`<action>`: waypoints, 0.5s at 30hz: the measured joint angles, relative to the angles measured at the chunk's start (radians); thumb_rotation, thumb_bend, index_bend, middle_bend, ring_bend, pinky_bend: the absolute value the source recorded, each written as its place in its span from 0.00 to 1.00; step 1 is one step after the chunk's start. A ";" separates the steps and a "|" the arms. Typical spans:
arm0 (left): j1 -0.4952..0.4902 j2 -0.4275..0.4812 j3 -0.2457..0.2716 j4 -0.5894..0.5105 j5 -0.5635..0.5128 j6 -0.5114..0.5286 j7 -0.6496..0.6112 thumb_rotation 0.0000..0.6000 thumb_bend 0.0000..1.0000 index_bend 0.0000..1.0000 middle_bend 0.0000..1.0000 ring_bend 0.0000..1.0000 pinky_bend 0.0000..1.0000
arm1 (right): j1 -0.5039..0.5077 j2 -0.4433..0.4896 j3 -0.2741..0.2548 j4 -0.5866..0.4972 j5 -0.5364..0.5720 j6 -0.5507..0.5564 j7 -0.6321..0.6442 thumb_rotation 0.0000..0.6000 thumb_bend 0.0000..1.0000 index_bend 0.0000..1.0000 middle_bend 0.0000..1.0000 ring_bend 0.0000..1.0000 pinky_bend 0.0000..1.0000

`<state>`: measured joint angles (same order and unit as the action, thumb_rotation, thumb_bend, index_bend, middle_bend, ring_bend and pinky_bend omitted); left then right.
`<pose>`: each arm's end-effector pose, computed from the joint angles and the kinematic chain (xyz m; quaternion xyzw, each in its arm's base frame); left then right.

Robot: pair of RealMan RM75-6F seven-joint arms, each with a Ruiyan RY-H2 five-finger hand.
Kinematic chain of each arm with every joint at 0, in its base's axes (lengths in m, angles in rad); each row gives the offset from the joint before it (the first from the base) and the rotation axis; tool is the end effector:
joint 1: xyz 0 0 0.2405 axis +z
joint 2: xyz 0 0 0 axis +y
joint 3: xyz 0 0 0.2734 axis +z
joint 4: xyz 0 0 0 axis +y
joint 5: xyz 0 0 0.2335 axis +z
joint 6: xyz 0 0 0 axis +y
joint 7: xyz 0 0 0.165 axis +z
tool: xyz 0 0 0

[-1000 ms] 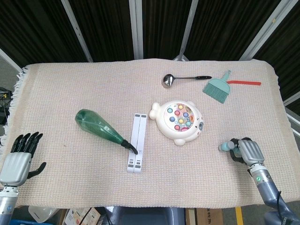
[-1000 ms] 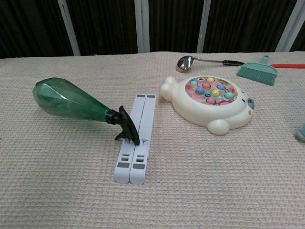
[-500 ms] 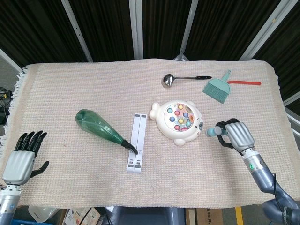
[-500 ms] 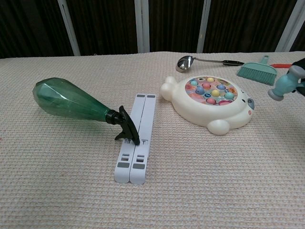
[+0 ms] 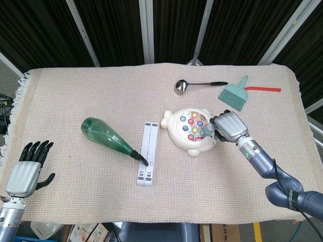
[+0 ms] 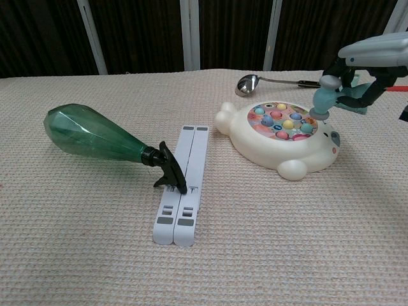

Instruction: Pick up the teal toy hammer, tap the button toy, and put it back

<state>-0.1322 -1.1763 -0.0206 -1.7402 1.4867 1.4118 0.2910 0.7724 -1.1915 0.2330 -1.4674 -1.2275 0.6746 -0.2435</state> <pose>-0.2975 0.2087 0.0987 -0.6499 -0.3690 -0.3411 0.5702 -0.1925 -0.4344 0.0666 0.7968 -0.2994 0.2744 0.4474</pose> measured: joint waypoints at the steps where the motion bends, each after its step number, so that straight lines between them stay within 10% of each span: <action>1: 0.000 0.000 0.000 0.000 -0.002 -0.001 0.000 1.00 0.26 0.00 0.02 0.00 0.00 | 0.010 -0.003 0.000 0.005 0.013 -0.009 -0.016 1.00 0.85 0.98 0.84 0.64 0.31; 15: -0.004 -0.004 0.001 0.007 -0.017 -0.011 -0.001 1.00 0.26 0.00 0.02 0.00 0.00 | 0.099 -0.035 -0.058 0.038 0.173 -0.069 -0.178 1.00 0.85 1.00 0.85 0.65 0.31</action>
<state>-0.1363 -1.1804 -0.0197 -1.7331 1.4695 1.4007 0.2901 0.8714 -1.2270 0.1753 -1.4290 -1.0547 0.6057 -0.4214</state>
